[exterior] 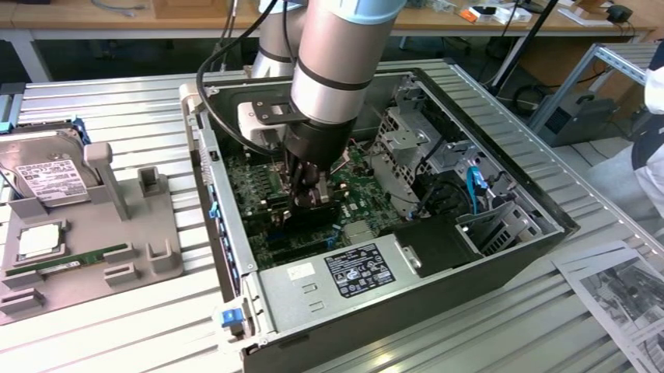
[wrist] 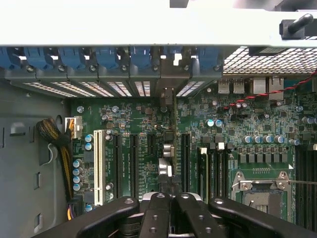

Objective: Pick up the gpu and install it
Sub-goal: 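Press down on the gpu until it lock into place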

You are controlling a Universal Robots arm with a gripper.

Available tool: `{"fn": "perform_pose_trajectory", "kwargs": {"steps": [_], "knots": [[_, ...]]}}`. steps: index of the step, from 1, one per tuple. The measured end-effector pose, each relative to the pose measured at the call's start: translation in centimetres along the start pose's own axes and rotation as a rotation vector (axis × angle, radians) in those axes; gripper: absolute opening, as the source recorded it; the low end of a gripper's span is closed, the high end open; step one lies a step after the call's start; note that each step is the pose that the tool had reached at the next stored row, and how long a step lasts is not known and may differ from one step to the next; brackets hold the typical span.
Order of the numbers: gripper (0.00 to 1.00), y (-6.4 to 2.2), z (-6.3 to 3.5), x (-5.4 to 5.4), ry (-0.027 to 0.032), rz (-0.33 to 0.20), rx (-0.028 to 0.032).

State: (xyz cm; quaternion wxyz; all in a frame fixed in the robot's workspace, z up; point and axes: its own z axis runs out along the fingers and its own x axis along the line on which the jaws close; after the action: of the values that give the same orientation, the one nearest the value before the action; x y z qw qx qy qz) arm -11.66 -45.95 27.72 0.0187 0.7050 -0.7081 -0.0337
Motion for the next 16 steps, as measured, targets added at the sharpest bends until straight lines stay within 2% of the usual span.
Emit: {"fn": "perform_pose_trajectory", "kwargs": {"steps": [2, 9, 16], "knots": [[0.11, -0.02, 0.35, 0.0, -0.0003, 0.0, 0.0002], [0.11, -0.04, 0.68, 0.02, 0.0007, 0.0, -0.0003], [0.11, -0.05, 0.71, 0.01, -0.0001, 0.0, 0.0001]]}}
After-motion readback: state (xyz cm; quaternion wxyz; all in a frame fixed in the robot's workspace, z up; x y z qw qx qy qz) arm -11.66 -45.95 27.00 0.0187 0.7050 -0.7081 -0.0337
